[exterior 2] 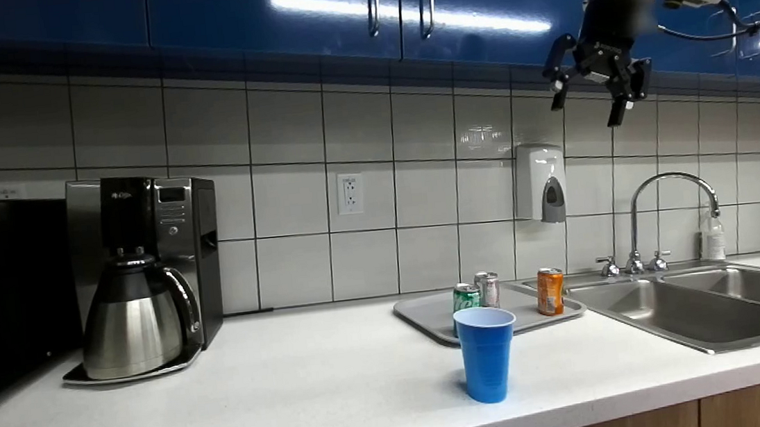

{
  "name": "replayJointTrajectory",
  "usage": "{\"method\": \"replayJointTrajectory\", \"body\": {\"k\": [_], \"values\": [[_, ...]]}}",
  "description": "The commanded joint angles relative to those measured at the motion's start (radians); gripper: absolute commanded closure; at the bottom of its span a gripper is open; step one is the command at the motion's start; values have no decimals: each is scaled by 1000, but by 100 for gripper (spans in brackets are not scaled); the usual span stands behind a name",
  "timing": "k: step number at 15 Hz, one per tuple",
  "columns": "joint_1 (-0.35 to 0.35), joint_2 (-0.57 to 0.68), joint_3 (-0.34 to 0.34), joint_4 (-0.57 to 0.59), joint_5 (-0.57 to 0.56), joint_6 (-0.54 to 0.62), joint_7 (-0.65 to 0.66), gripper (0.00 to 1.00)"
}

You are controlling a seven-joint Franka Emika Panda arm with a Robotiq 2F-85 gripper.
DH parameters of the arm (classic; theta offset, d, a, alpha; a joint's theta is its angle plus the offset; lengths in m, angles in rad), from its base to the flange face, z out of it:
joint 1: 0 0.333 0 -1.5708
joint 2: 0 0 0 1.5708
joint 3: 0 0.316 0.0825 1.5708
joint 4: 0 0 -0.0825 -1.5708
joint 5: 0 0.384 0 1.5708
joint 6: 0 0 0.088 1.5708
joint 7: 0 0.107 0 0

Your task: Move all the cans from the tray to the counter top

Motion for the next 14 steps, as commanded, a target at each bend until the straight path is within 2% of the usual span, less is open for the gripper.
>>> {"method": "replayJointTrajectory", "body": {"k": [1,7,14], "values": [[-40,34,-37,49,-45,-59,-122,0],[-57,173,-92,95,-96,3,-259,0],[-76,378,-102,160,-146,171,-344,0]]}}
